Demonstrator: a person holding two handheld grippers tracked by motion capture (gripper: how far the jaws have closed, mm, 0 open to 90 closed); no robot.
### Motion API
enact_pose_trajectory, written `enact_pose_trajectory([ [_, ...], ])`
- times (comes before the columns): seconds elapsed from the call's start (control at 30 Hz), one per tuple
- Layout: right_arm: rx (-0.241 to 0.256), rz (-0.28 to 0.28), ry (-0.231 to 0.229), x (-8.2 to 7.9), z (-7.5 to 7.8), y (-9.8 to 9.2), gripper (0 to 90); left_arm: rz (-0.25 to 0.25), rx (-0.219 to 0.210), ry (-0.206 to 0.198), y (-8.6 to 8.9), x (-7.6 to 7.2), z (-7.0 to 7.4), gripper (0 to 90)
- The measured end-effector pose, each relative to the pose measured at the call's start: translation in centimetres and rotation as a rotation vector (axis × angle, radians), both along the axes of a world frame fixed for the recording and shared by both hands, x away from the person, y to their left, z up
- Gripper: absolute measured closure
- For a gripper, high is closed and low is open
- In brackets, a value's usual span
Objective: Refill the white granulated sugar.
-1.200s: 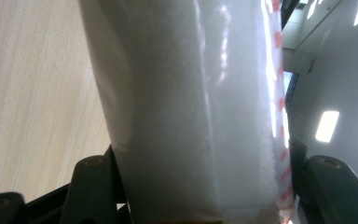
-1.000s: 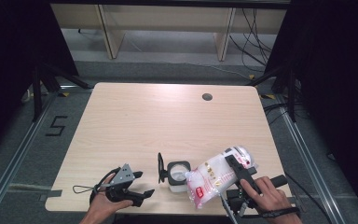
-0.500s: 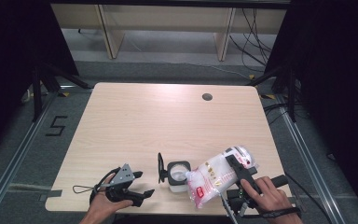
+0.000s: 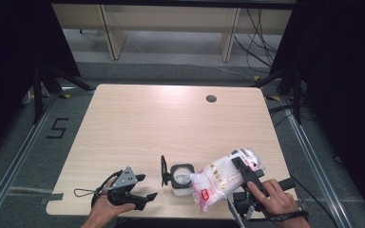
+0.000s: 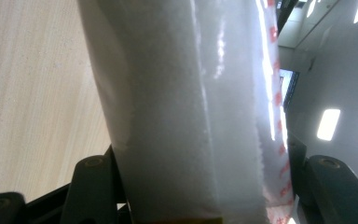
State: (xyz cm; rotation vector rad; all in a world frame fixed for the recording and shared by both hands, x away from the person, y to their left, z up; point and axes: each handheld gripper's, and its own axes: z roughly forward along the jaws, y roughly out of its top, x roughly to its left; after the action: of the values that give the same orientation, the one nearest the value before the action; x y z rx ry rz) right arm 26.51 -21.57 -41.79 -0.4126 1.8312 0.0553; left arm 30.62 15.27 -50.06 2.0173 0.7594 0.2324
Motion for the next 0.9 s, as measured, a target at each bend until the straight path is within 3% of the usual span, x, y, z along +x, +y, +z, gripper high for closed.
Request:
enact_pose_trajectory([
  [0.13,0.001,-0.046,0.035,-0.22,-0.01,-0.12,43.5,-0.007,0.008,-0.006,0.08,0.03,0.09,20.9],
  [0.2,0.015,-0.030,0.020,-0.12,-0.01,-0.20,43.5,0.001,0.003,-0.003,0.03,-0.01,0.03,20.9],
  [0.23,-0.002,-0.042,0.029,-0.18,0.09,-0.16,43.5,-0.002,0.004,-0.001,0.04,-0.01,0.05,20.9],
  [0.27,0.017,-0.053,0.030,-0.28,-0.05,-0.24,43.5,-0.004,0.011,-0.002,0.08,0.02,0.07,20.9],
  [0.37,0.026,-0.041,0.028,-0.24,0.03,-0.25,43.6,0.001,0.003,-0.001,-0.01,0.02,-0.03,20.9],
  [0.43,-0.009,-0.026,0.021,-0.26,0.25,-0.10,43.5,0.000,0.002,-0.002,0.00,0.01,-0.01,20.9],
  [0.6,0.002,-0.019,0.027,-0.24,0.27,-0.12,43.6,0.000,0.006,-0.003,0.04,0.00,0.04,20.9],
  [0.63,0.027,-0.029,0.028,-0.33,0.10,-0.21,43.6,-0.016,0.015,-0.017,0.11,0.15,0.06,20.9],
  [0.73,-0.001,0.006,0.015,-0.17,0.39,-0.07,43.6,-0.005,0.011,-0.002,0.09,0.04,0.05,20.9],
  [0.83,0.033,-0.016,0.023,-0.30,0.25,-0.19,43.6,-0.007,0.007,-0.009,0.06,0.08,0.01,20.9],
  [0.9,-0.002,-0.013,0.020,-0.38,0.55,-0.05,43.6,0.000,0.001,-0.001,0.00,0.00,-0.01,20.9],
])
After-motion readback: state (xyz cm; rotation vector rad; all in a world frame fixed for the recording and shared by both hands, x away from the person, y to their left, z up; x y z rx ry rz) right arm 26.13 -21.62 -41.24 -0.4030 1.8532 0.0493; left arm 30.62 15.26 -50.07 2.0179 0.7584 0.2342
